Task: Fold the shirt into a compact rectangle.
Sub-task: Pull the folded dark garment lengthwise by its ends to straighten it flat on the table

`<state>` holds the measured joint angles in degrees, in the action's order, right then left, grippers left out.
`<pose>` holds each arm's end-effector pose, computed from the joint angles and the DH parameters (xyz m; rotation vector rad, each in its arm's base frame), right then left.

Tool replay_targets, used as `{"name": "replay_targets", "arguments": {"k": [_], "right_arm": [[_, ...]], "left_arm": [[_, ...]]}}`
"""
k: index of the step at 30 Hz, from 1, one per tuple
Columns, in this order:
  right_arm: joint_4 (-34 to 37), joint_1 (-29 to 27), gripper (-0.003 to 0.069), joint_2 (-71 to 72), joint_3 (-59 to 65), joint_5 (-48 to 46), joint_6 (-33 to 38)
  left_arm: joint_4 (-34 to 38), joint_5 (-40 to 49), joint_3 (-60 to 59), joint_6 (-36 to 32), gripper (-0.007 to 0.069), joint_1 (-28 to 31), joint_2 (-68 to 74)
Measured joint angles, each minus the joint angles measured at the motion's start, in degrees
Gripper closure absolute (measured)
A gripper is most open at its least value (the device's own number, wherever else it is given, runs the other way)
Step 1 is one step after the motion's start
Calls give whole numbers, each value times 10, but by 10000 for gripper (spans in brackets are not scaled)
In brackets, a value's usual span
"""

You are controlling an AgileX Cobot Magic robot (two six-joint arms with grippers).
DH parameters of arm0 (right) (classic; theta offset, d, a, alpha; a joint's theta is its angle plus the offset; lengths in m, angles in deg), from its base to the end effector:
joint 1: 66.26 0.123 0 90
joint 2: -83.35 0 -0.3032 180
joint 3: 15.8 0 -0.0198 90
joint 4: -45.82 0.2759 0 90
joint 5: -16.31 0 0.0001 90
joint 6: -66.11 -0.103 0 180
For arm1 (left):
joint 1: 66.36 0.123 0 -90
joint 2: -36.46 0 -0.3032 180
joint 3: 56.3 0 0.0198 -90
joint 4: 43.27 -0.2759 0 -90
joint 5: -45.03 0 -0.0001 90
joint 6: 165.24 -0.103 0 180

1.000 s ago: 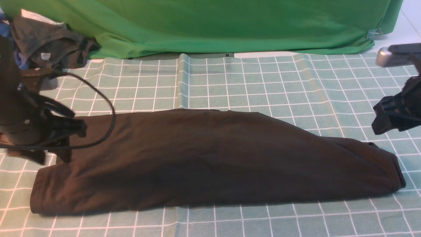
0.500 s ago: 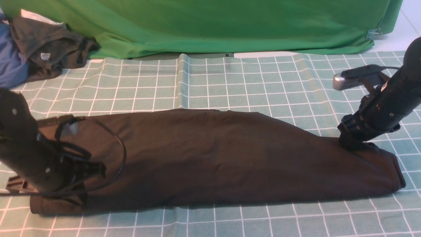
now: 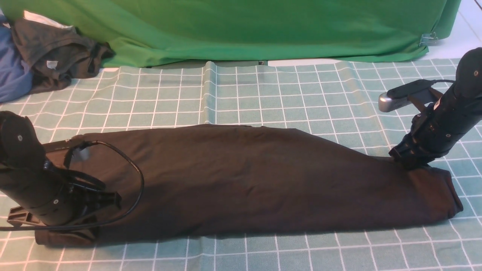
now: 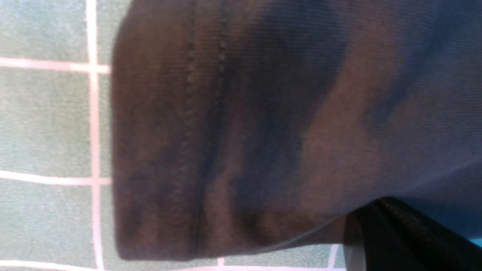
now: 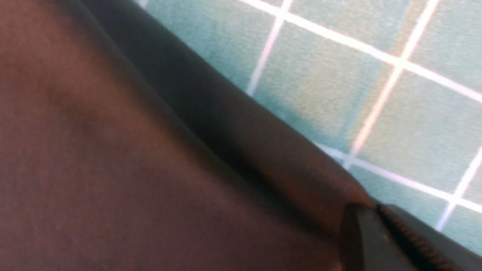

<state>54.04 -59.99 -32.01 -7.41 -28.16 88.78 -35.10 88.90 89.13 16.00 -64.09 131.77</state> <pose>0.3881 0.0530 0.1599 -0.5988 2.8584 0.1177 0.2643 0.0003 0.1613 -0.2401 3.0183 -0.1567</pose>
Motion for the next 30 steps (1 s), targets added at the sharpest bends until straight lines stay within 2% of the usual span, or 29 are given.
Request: {"name": "replay_targets", "arguments": {"k": [9,12,13,14,17,19,22,26,30], "right_arm": [[-15,-25,629,10,-1,11,-14],[-18,-27,592,10,-1,23,-30],[-20,-27,547,10,-2,24,-45],[-20,-27,538,10,-3,23,-48],[-26,-28,316,17,-33,-27,-89],[-27,-28,244,25,-44,-53,-93],[-34,-28,94,55,-73,-109,-114],[-47,-28,36,66,-70,-153,-148],[-49,-29,32,66,-21,-117,-154]], "left_arm": [[-3,0,0,0,620,0,0],[-3,0,0,0,619,0,0],[-3,1,1,0,619,0,0],[-3,1,1,0,619,0,0],[-5,15,21,0,617,0,-13],[-6,18,30,0,618,0,-27],[-7,19,46,0,618,0,-77],[-6,37,47,0,618,0,-142],[-4,62,47,0,618,0,-201]]}}
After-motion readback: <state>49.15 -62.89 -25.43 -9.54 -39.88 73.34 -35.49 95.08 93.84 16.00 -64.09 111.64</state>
